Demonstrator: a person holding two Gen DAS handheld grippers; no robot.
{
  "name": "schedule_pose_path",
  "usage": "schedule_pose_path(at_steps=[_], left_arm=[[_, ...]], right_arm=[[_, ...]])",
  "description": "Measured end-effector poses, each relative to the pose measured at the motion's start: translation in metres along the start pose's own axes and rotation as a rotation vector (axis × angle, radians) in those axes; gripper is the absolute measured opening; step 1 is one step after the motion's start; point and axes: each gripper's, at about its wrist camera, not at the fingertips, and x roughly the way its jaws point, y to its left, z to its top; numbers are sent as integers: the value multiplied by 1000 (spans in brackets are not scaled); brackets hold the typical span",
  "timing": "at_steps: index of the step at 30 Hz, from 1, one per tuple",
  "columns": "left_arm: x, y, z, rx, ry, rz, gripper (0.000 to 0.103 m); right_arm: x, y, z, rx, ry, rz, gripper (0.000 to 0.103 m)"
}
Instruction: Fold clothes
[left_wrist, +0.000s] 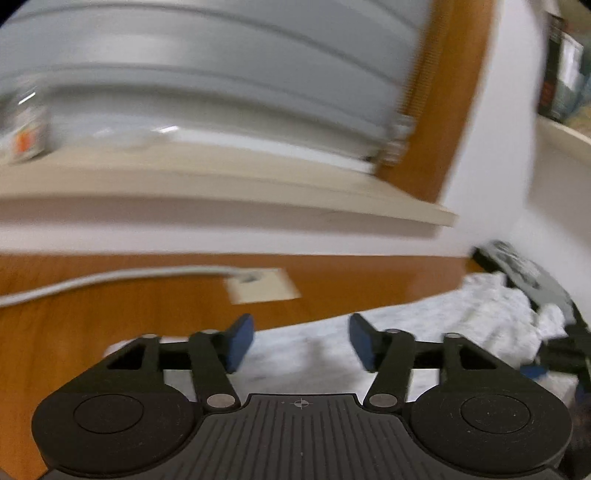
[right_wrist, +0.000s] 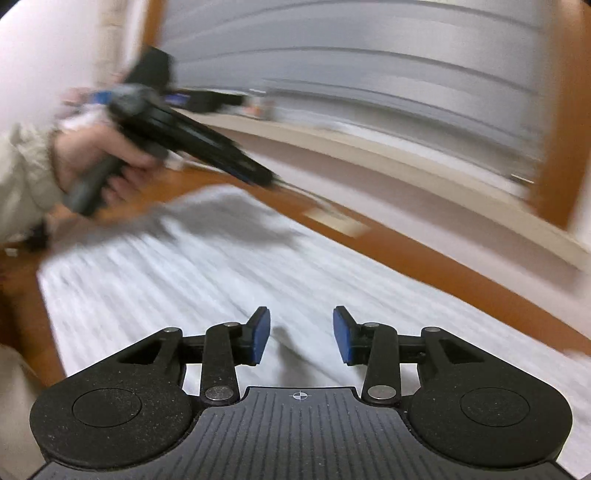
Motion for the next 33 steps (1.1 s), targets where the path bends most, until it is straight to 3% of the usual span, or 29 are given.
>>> schedule_pose_path(at_steps=[4,7,11,14,16,18,23,25,29,30,31,32,33], left_arm=[[30,-57,2,79,36,-98,65],[55,-109,-3,148,67,-150,61],[79,-174,-16,257,78,-223,32],[91,-216,-29,317,103,-291,32],[97,-239,-38,360,117,-307,40],[103,-254,-46,391,129,-315,48],[118,-273,-62,424,150,-291,47],[122,-273,-65,429,147,-274,38],[122,-270,-65,421,128,-288,6],[120,-269,-65,425,120,-294,3],[119,-269,-64,429,111,-299,3],[115,-269,-64,430,100,-311,2],[109,-269,-63,431,88,-326,2]], right_arm=[[-42,-45,-38,34,53,-162,39],[-57,-74,-56,103,64,-221,39],[-68,-114,-70,228,52,-258,39],[-62,-153,-72,373,37,-275,39],[-57,-181,-73,474,24,-274,39],[-52,-209,-77,584,10,-264,39],[-29,-253,-85,801,2,-207,50],[-18,-263,-88,851,7,-190,50],[-7,-275,-93,928,-3,-175,50],[-5,-278,-94,942,-6,-178,49],[-5,-281,-94,948,-15,-183,31],[-6,-284,-94,953,-26,-189,4],[-10,-286,-93,956,-50,-201,4]])
